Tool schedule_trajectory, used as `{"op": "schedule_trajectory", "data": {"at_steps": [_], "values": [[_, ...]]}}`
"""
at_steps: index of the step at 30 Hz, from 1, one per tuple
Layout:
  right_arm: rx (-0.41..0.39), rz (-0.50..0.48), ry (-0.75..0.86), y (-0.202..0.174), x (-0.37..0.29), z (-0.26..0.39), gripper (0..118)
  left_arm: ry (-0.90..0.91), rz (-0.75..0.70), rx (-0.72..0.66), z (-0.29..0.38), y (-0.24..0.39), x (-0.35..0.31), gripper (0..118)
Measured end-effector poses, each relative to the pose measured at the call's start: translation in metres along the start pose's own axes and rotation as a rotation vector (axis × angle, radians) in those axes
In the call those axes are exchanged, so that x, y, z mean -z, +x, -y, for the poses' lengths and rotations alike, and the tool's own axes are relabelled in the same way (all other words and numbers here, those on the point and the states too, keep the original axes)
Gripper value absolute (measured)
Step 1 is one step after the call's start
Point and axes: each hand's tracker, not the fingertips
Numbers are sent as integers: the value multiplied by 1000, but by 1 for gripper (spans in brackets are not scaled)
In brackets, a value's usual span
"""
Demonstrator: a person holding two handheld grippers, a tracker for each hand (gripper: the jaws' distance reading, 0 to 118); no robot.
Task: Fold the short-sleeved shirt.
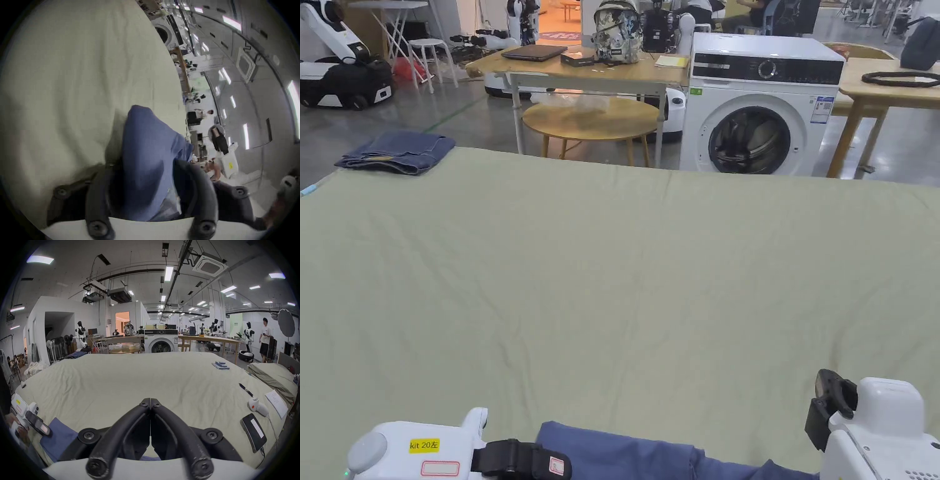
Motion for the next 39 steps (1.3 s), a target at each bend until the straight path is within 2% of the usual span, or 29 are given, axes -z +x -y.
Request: {"op": "schedule_trajectory", "data": {"at_steps": [2, 6, 8, 12, 15, 19, 25, 29, 39], "values": [[4, 5, 1, 1, -1, 0, 0, 13, -46, 11, 2, -4, 8, 14], [3, 8, 0, 2, -2, -1, 0, 51, -58, 17, 9, 2, 9, 6], [1, 9, 0, 4, -2, -1, 0, 66, -110, 64, 12, 15, 4, 5], [1, 11, 0, 5, -1, -4, 0, 98, -105, 117, 15, 45, -10, 4], [-3, 11, 2, 5, 0, -5, 0, 132, -156, 161, 14, 70, -29, 4], [-8, -2, 8, 2, 3, -8, 0, 184, -267, 228, 13, 96, -76, 4], [-12, -31, 20, -6, 9, -11, 0, 279, -462, 243, 7, 122, -132, 4], [-13, -46, 22, -10, 12, -11, 0, 248, -560, 262, 16, 146, -119, 4], [-16, -46, 14, -9, 6, -13, 0, 154, -511, 345, 34, 203, -55, 4]]}}
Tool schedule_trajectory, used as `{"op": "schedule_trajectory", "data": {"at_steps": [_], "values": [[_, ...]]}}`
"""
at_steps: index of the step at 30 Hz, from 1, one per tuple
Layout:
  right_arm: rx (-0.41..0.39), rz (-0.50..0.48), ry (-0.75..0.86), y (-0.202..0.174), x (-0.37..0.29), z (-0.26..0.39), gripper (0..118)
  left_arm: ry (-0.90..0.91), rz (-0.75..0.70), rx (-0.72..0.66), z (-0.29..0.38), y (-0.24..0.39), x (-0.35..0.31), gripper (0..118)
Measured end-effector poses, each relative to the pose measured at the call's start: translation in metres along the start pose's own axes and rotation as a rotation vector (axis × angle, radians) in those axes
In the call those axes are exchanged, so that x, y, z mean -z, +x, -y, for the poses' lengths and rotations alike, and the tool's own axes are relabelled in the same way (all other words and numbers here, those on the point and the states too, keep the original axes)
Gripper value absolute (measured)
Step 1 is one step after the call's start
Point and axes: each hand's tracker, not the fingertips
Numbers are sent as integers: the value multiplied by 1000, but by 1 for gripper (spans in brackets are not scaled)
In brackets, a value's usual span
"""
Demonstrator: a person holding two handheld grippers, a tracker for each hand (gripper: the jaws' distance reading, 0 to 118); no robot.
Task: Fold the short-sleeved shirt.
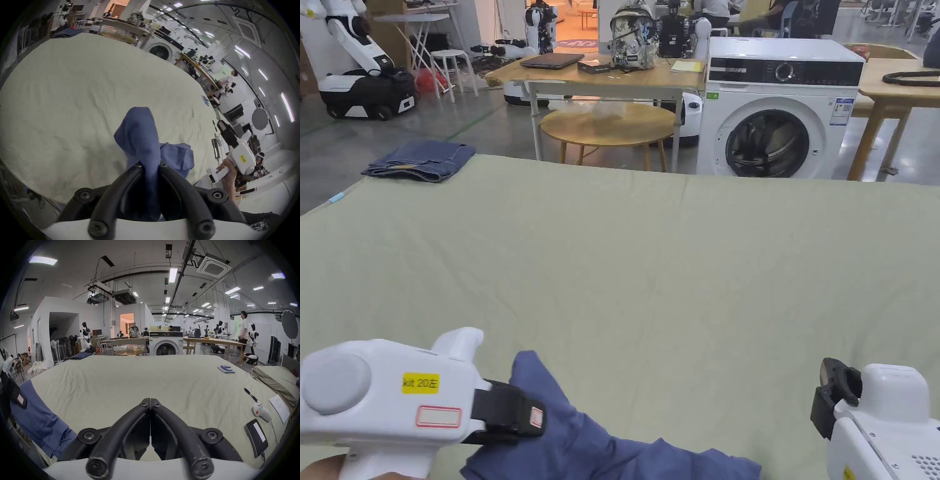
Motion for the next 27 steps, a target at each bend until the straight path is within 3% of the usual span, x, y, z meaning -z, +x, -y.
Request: {"op": "schedule_trajectory", "data": {"at_steps": [14, 20, 25, 27], "values": [[6, 23, -34, 10, -1, 4, 0, -167, 143, 23, 12, 81, 115, 4], [9, 33, -44, 13, -2, 5, 0, -246, 87, 16, 28, 90, 198, 4], [8, 40, -53, 15, -7, 7, 0, -273, 48, 42, 40, 97, 226, 4], [7, 44, -54, 17, -8, 8, 0, -274, 50, 50, 40, 97, 220, 12]]}}
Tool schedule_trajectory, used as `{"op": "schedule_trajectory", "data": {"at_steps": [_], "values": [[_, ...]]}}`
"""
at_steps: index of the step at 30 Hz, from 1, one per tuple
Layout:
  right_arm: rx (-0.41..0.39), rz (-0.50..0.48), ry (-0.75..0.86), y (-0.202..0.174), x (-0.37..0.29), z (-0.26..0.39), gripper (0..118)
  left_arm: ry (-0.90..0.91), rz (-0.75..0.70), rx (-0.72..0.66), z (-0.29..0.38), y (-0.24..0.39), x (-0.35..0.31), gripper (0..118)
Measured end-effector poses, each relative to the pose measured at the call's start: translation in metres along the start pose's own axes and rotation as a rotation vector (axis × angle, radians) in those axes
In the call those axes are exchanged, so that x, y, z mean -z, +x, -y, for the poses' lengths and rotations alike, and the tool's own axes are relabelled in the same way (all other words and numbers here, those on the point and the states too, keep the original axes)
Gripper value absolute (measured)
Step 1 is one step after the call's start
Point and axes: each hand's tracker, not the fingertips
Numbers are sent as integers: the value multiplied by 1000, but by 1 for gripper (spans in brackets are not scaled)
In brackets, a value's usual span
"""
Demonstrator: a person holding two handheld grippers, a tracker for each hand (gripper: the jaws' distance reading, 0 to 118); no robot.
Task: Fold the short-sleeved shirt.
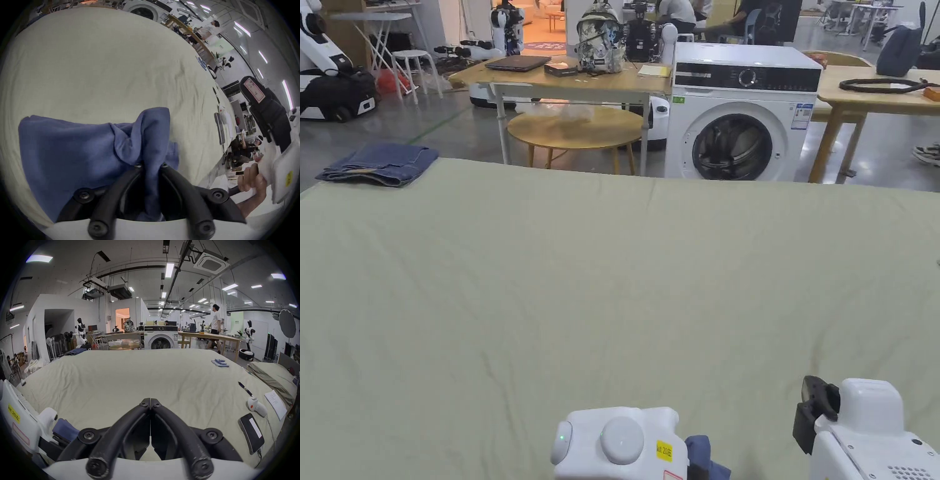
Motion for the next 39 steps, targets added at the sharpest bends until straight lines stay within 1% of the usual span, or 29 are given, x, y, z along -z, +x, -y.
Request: {"op": "schedule_trajectory", "data": {"at_steps": [2, 4, 8, 10, 12, 13, 14, 15, 17, 20, 22, 25, 31, 33, 36, 39], "values": [[1, 5, -2, 4, 0, 0, 0, -6, 66, -9, -1, -3, -15, 29], [3, 12, 0, 8, -2, 0, 0, 0, 120, -30, -2, -4, -33, 34], [8, 20, 1, 12, -2, 1, 0, 79, 158, 31, -6, -1, -70, 35], [14, 25, 4, 15, -2, 3, 0, 86, 165, 30, -5, 3, -75, 35], [26, 26, 7, 16, -2, 3, 0, 88, 162, 27, -6, -2, -63, 35], [32, 26, 9, 15, -3, 3, 0, 82, 166, 17, -6, -6, -53, 30], [36, 26, 10, 15, -4, 4, 0, 60, 196, -1, -7, -9, -39, 19], [38, 26, 12, 15, -4, 4, 0, 14, 242, -43, -6, -13, -26, 5], [39, 25, 13, 15, -4, 5, 0, -36, 319, -92, 0, -19, -1, 4], [37, 24, 9, 15, -3, 7, 0, -46, 270, -95, 6, -31, 33, 0], [38, 23, 5, 15, -4, 7, 0, -47, 252, -108, 12, -33, 46, 0], [39, 24, 3, 15, -5, 7, 0, -17, 256, -94, 16, -34, 47, 0], [37, 19, 9, 14, -5, 7, 0, -4, 249, -80, 15, -27, 28, 0], [37, 17, 21, 13, -5, 5, 0, 77, 240, -13, 11, -22, 6, 0], [31, 14, 41, 10, -4, 0, 0, 211, 189, 75, 7, -14, -37, 0], [23, 22, 75, 6, -2, -5, 0, 403, 28, 176, 1, -17, -73, 0]]}}
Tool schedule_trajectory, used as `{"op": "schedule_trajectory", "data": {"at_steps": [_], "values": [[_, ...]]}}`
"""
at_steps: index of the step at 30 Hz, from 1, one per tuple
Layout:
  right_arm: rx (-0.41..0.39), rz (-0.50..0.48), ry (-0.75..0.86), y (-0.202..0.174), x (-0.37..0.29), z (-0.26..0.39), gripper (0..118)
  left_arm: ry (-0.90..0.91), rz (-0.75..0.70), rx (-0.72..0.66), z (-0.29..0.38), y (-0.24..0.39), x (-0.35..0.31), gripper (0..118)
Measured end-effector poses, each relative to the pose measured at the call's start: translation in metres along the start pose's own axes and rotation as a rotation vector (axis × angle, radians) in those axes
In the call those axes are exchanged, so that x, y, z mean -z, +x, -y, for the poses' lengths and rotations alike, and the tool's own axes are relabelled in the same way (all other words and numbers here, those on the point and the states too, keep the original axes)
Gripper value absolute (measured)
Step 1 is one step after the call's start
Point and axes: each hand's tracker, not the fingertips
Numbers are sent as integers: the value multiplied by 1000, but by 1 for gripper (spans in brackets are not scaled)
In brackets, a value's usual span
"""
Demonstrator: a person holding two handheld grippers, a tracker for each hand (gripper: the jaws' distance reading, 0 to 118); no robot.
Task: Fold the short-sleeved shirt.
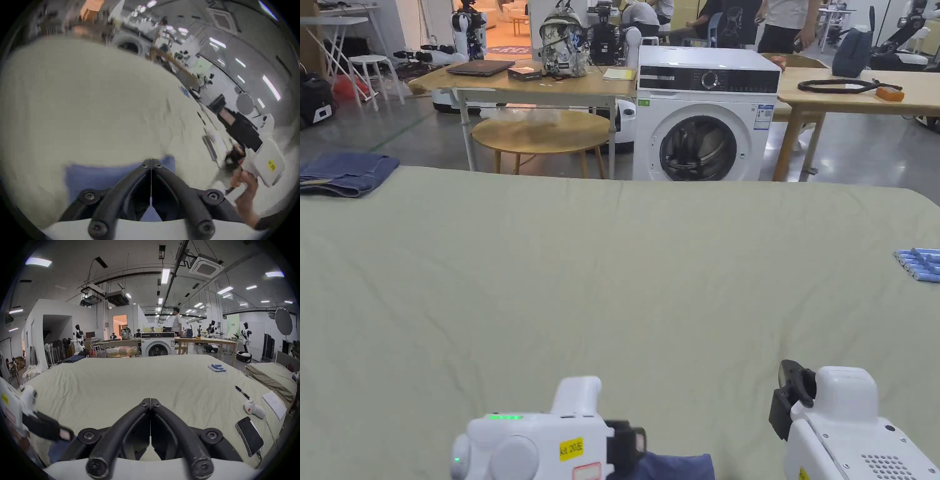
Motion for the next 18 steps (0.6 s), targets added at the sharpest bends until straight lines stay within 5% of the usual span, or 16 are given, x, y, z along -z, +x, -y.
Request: {"op": "schedule_trajectory", "data": {"at_steps": [11, 18], "values": [[-21, 26, 141, -26, 5, -20, 0, 678, -521, 251, -20, -30, -78, 0], [-29, 44, 227, -37, 4, -32, 0, 792, -628, 255, -24, -48, -96, 0]]}}
